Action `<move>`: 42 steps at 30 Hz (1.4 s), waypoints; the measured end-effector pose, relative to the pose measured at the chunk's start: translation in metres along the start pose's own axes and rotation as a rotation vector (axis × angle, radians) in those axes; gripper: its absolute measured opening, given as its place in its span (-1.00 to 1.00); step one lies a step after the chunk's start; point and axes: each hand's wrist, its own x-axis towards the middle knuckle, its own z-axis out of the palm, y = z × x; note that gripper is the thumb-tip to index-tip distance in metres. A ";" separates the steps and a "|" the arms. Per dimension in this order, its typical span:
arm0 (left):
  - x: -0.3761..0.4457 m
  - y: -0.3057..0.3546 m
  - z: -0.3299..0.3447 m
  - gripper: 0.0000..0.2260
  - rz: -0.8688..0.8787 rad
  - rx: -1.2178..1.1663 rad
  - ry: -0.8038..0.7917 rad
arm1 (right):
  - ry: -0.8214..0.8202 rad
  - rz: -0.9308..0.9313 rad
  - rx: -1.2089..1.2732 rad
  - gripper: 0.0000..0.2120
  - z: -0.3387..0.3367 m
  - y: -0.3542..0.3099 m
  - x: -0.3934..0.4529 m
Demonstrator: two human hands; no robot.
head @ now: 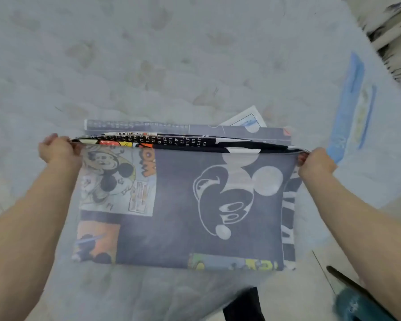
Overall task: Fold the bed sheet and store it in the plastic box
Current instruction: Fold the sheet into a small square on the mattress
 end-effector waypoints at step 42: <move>-0.129 -0.221 0.282 -0.72 0.943 1.597 -1.241 | -0.323 -0.464 -0.016 -0.86 0.028 0.040 0.130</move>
